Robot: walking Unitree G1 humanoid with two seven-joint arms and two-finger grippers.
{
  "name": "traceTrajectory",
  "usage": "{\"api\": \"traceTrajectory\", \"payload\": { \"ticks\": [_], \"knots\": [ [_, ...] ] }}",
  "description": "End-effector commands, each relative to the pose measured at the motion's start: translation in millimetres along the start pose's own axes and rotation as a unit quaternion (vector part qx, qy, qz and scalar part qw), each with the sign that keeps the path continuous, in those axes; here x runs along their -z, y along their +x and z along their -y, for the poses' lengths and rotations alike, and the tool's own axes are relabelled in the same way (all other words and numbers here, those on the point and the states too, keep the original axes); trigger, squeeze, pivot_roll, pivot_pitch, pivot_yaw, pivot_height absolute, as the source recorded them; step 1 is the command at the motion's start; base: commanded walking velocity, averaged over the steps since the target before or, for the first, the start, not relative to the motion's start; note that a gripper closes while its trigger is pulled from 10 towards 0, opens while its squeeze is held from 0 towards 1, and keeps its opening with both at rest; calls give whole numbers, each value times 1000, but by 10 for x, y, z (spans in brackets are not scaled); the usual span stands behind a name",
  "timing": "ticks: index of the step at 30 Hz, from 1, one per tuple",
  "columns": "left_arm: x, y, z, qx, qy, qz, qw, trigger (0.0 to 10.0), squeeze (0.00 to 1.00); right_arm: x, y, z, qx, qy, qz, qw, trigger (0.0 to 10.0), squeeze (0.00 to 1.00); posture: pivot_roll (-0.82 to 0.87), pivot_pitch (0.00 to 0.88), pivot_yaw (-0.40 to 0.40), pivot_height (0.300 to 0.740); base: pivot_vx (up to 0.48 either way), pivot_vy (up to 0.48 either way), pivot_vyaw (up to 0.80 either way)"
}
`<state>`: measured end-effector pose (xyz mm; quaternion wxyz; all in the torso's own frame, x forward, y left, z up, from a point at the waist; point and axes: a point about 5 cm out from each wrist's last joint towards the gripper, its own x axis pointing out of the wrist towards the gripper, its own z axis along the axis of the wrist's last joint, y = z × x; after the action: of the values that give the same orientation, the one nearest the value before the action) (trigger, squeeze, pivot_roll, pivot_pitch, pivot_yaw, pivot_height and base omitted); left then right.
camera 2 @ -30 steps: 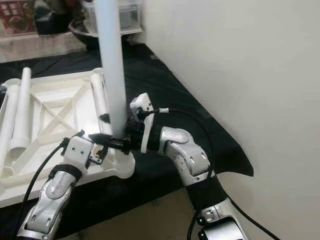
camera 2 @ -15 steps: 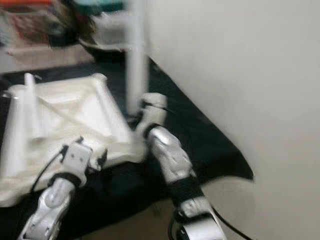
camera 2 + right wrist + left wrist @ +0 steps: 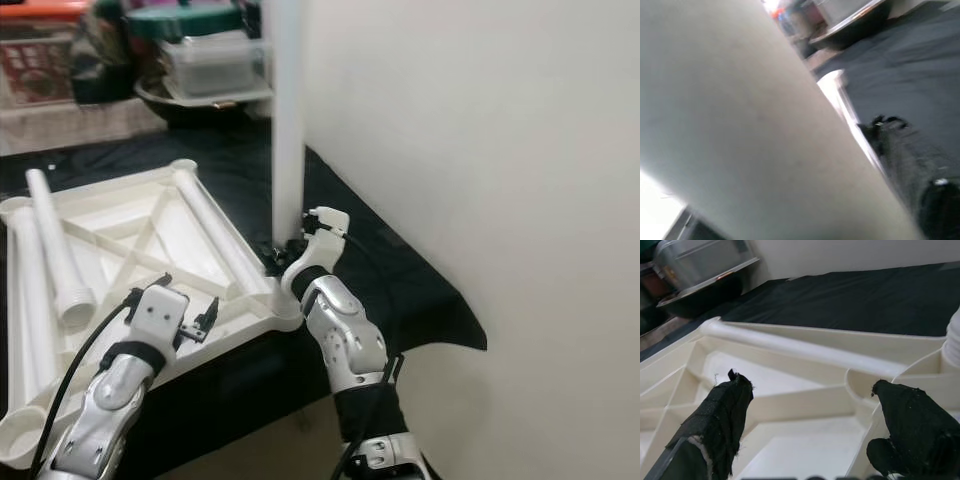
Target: Building children table
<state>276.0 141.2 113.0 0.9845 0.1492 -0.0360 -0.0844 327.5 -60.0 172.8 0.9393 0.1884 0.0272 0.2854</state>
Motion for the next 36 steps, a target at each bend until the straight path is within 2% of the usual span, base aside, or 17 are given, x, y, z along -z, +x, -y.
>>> {"api": "traceTrajectory", "payload": {
  "ticks": [1, 2, 5, 10, 12, 15, 16, 18, 20, 21, 23, 25, 28, 29, 33, 34, 36],
  "knots": [
    [37, -14, 5, 3, 0, -6, 1000, 10000, 0, -104, 43, -230, -92, -7, 6, 996, 10000, 702, 53, 0, -18, 740, 0, 0, 0],
    [42, -19, 2, 3, 0, -7, 1000, 10000, 0, -179, -26, -315, -177, -26, 3, 984, 10000, 0, 54, 0, -20, 740, 0, 0, 0],
    [52, -25, -6, 2, 0, -8, 1000, 10000, 0, -251, -314, -439, -363, -61, -47, 929, 10000, 0, 56, 0, -28, 740, 0, 0, 0],
    [50, -23, -16, -5, 0, -7, 1000, 10000, 0, -100, -431, -413, -414, -94, -98, 900, 10000, 0, 66, 0, -38, 740, 0, 0, 0],
    [57, -40, -14, -7, -1, -8, 1000, 10000, 0, -25, -454, -424, -423, -86, -107, 896, 5804, 0, 71, 0, -41, 740, 0, 0, 0],
    [61, -47, -14, -7, 0, -9, 1000, 10000, 0, -9, -453, -425, -424, -81, -108, 896, 5804, 0, 71, 0, -41, 740, 0, 0, 0],
    [70, -67, -20, -7, 1, -10, 1000, 10000, 0, 44, -234, -274, -299, -94, -84, 946, 0, 0, 69, 0, -32, 740, 0, 0, 0],
    [70, -67, -20, -7, 1, -10, 1000, 10000, 0, 44, -234, -274, -299, -94, -84, 946, 0, 0, 69, 0, -32, 740, 0, 0, 0],
    [77, -75, -25, -6, 3, -12, 1000, 10000, 0, 68, -31, 24, -92, -92, -63, 989, 0, 0, 67, 0, -29, 740, 0, 0, 0],
    [80, -71, -23, -5, 3, -12, 1000, 10000, 0, 79, -4, 231, 24, -77, -63, 995, 0, 0, 67, 0, -29, 740, 0, 0, 0],
    [82, -68, -22, -5, 3, -12, 1000, 10000, 0, 90, -17, 357, 87, -65, -67, 992, 0, 0, 67, 0, -29, 740, 0, 0, 0],
    [76, -50, -12, -4, 3, -12, 1000, 10000, 0, 156, -178, 647, 238, -94, -63, 965, 0, 0, 58, 0, -18, 740, 0, 0, 0],
    [62, -24, 64, 12, 4, -9, 1000, 10000, 0, 256, -224, 542, 262, -121, -75, 955, 0, 0, 53, 0, -7, 740, 0, 0, 0],
    [56, -21, 78, 15, 3, -8, 1000, 10000, 0, 284, -174, 425, 231, -117, -80, 963, 10000, 0, 51, 0, -5, 740, 0, 0, 0],
    [53, -20, 77, 15, 3, -7, 1000, 10000, 0, 276, -88, 242, 174, -107, -64, 977, 10000, 0, 52, 0, -5, 740, 0, 0, 0],
    [55, -20, 65, 14, 2, -8, 1000, 10000, 0, 218, -43, 129, 136, -90, -34, 986, 10000, 1000, 53, 0, -6, 740, 0, 0, 0],
    [58, -23, 30, 11, 3, -7, 1000, 10000, 0, 60, 11, -144, -2, -66, 5, 998, 10000, 1000, 55, 0, -11, 740, 0, 0, 0]
  ]
}}
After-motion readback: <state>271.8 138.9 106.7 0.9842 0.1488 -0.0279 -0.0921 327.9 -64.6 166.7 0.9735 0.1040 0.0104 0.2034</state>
